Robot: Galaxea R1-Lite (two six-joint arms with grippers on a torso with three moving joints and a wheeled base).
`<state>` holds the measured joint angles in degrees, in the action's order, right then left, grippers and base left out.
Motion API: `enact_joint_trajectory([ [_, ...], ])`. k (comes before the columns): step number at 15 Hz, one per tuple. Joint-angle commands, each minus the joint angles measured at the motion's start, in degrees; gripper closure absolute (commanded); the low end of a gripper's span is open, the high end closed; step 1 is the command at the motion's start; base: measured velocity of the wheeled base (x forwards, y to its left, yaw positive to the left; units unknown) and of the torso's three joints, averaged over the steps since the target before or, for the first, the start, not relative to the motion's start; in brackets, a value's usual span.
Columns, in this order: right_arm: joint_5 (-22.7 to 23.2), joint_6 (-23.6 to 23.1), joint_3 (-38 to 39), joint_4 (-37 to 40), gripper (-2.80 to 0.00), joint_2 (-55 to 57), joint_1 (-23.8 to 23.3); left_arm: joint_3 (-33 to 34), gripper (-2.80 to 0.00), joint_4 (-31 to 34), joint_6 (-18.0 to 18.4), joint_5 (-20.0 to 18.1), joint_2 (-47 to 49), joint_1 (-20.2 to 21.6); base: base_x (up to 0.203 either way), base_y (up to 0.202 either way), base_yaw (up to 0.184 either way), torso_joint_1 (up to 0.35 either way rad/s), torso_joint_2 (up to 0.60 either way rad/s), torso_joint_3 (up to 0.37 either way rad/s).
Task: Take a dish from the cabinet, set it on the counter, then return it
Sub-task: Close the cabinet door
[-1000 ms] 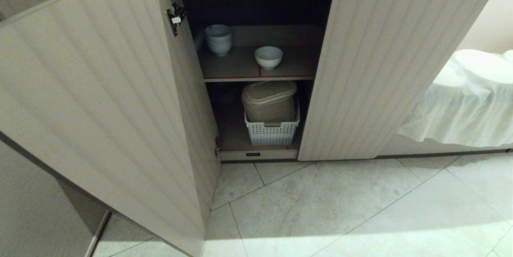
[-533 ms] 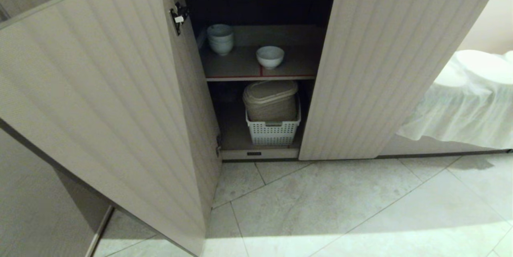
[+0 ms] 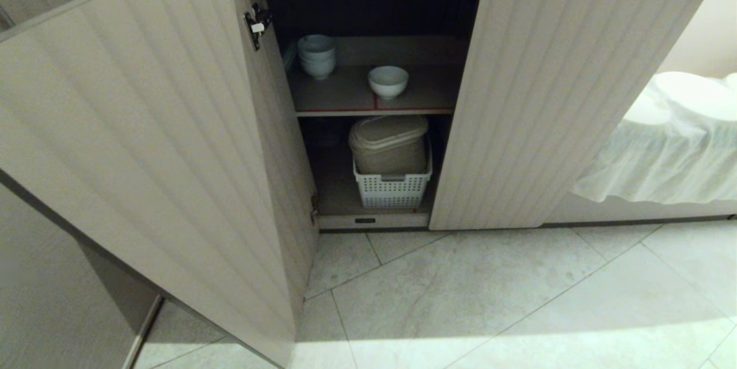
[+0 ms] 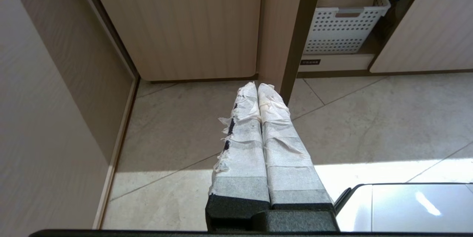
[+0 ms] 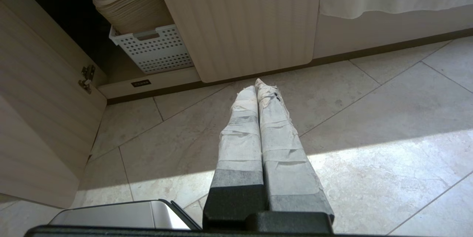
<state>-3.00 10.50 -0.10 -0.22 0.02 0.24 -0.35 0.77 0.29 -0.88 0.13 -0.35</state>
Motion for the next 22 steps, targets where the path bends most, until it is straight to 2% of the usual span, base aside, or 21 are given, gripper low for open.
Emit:
enact_joint_trajectory([
  [1, 0.01, 0.05, 0.01, -0.04, 0.0, -0.02, 0.02, -0.59, 0.0, -0.48, -0.03, -0.4, 2.9, 0.0, 0.0, 0.0, 0.0, 0.0, 0.0, 0.0],
  [5, -0.03, 0.05, 0.01, -0.04, 0.0, -0.02, 0.02, -2.35, 0.0, -5.87, -0.39, -1.67, 13.2, -1.02, 0.0, 0.0, 0.0, 0.0, 0.0, 0.0],
  [10, 0.01, 0.05, 0.01, -0.04, 0.0, -0.02, 0.02, -7.44, 0.0, -6.92, -3.3, -1.07, 21.6, -1.57, 0.0, 0.0, 0.0, 0.0, 0.0, 0.0],
  [11, 0.01, 0.07, 0.01, -0.04, 0.0, -0.02, 0.02, -8.51, 0.0, -6.97, -3.42, -0.63, 23.11, -1.47, 0.0, 0.0, 0.0, 0.0, 0.0, 0.0],
  [14, -0.08, 0.05, 0.01, -0.04, 0.0, -0.02, 0.02, -13.5, 0.0, -7.83, -4.87, 3.87, 30.13, -1.38, 0.0, 0.0, 0.0, 0.0, 0.0, 0.0],
  [18, -0.05, 0.05, 0.01, -0.04, 0.0, -0.02, 0.02, -16.54, 0.0, -16.38, -6.59, 6.55, 38.31, -1.23, 0.0, 0.0, 0.0, 0.0, 0.0, 0.0],
  [22, -0.02, 0.05, 0.01, -0.04, 0.0, -0.02, 0.02, -17.15, 0.0, -24.76, -9.99, 7.13, 45.29, -0.8, 0.0, 0.0, 0.0, 0.0, 0.0, 0.0],
])
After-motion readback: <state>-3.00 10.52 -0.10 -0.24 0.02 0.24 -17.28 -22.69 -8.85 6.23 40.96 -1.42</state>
